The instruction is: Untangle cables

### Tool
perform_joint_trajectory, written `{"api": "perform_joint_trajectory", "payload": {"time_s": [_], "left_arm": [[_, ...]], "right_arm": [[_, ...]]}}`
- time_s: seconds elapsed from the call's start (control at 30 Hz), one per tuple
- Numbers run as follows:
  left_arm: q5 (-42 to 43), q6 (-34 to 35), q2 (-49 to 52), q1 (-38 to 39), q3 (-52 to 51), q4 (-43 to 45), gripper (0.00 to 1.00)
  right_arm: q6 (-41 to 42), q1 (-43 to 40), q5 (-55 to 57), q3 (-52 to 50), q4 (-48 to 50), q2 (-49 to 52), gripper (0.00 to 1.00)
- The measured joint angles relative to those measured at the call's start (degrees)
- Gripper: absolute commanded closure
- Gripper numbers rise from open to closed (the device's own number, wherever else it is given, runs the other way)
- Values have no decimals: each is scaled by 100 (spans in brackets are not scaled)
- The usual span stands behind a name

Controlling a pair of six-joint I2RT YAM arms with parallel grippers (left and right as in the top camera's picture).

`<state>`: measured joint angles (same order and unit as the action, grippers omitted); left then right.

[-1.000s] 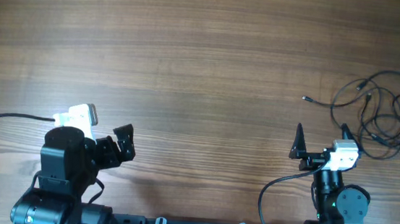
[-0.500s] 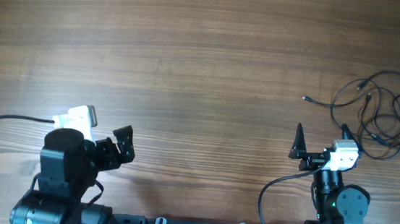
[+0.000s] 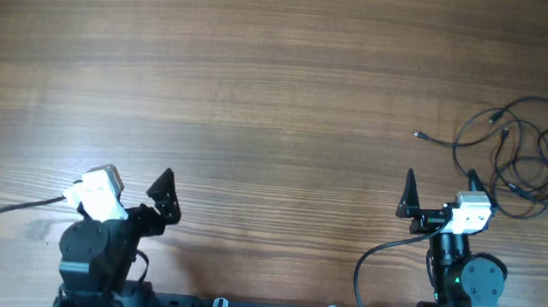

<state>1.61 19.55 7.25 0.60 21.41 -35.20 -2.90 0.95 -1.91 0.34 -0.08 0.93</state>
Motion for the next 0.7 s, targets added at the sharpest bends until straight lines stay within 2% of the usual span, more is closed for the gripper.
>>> {"api": "perform_joint_trajectory", "payload": {"time_s": [0.27, 0.57, 0.7], "left_arm": [[2, 0, -597, 0, -1034, 1596, 0], [2, -22, -647, 0, -1727, 3722, 0], [2, -37, -649, 0, -1993, 4168, 0]], "right_arm": [[0, 0, 0, 0, 0, 0, 0], [0, 0, 0, 0, 2, 0, 0], [0, 0, 0, 0, 2, -2, 0]]}}
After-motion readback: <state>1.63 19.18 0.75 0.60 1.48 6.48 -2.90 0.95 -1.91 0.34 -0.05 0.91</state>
